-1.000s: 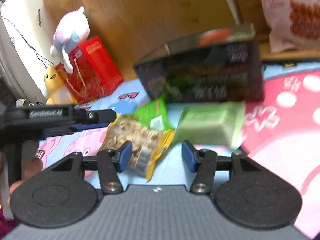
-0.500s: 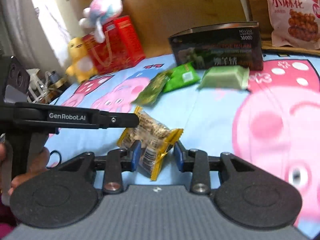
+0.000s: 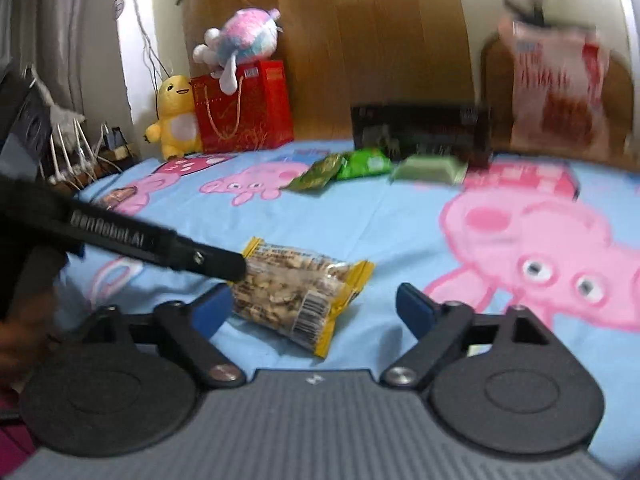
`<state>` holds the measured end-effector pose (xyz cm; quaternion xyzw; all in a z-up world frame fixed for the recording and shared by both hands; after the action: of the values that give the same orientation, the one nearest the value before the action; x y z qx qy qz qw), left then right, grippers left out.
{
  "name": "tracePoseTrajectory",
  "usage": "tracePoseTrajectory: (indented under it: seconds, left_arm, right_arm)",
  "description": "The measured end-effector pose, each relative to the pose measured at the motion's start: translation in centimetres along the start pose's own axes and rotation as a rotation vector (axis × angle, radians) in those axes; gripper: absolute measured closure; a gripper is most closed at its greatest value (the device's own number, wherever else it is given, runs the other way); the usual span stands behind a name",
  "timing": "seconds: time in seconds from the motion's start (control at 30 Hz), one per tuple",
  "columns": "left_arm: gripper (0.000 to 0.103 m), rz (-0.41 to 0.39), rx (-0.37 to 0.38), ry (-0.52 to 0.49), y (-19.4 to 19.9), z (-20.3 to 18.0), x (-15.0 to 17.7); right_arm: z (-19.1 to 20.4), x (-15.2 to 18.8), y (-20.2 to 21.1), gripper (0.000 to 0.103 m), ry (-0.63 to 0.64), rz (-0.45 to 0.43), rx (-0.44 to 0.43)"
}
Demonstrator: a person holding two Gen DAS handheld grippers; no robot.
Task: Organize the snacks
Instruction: 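Grasp the clear peanut packet with the left gripper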
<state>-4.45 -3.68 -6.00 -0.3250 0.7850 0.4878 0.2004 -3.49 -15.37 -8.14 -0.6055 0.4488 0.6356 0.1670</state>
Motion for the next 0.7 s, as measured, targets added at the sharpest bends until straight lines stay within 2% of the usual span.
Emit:
tracePoseTrajectory:
  seconds: [0.07, 0.17, 0.23, 0.27, 0.33, 0.37, 0.43, 0.47, 0.53, 0.6, 0.67, 0.7]
  left_arm:
    - [0.062, -0.012, -0.022, -0.004, 0.0, 0.3, 0.0]
    - [0.062, -0.014, -0.039, -0.030, -0.3, -0.1, 0.3]
    - [0.066, 0.006, -0.032, -0.053, -0.7, -0.6, 0.8]
    - [0.066, 0.005, -0.030, -0.062, -0.7, -0.9, 1.0]
    - [0.082, 0.010, -0.027, -0.087, -0.9, -1.5, 1.4]
    - [0.086, 0.020, -0.014, -0.090, -0.9, -1.8, 1.6]
    - [0.100, 0.039, 0.015, -0.082, -1.0, -2.2, 1.7]
    - [0.102, 0.049, 0.033, -0.073, -1.0, -2.4, 1.7]
    - [0.102, 0.071, 0.063, -0.038, -1.2, -2.3, 1.6]
    - [0.101, 0.113, 0.115, 0.039, -1.3, -1.6, 1.1]
    - [0.096, 0.149, 0.162, 0.133, -1.4, -0.6, 0.3]
    - [0.087, 0.153, 0.182, 0.173, -1.3, -0.1, 0.0]
  right_arm:
    - [0.0, 0.2, -0.1, 0.007, 0.049, -0.019, 0.037]
    - [0.4, 0.8, -0.9, 0.007, 0.081, 0.012, 0.032]
    - [0.7, 1.2, -1.5, 0.011, 0.085, 0.037, 0.007]
    - [0.8, 1.3, -1.6, 0.017, 0.082, 0.038, -0.002]
    - [0.6, 1.2, -1.5, 0.029, 0.094, 0.038, 0.013]
    - [0.6, 1.1, -1.5, 0.038, 0.090, 0.035, -0.002]
    - [0.8, 1.1, -1.5, 0.043, 0.099, 0.031, 0.002]
    - [0.9, 1.1, -1.5, 0.046, 0.100, 0.028, -0.002]
    - [0.8, 1.1, -1.6, 0.047, 0.101, 0.024, 0.003]
    - [0.6, 1.0, -1.7, 0.047, 0.092, 0.021, -0.002]
    - [0.6, 1.0, -1.7, 0.047, 0.098, 0.020, -0.009]
    - [0.6, 1.0, -1.7, 0.046, 0.104, 0.021, -0.011]
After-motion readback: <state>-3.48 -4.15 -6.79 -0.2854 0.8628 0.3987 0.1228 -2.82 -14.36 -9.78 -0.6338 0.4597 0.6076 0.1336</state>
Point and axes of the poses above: each gripper's, at about its wrist camera, not at the fingertips, and y roughly against the way its jaws point, z to its left, x to its underside, the point moved 10 cm from there along -y, roughly the way its jaws point, and after that the axes turned 14 degrees about y, right-handed, at the moved point
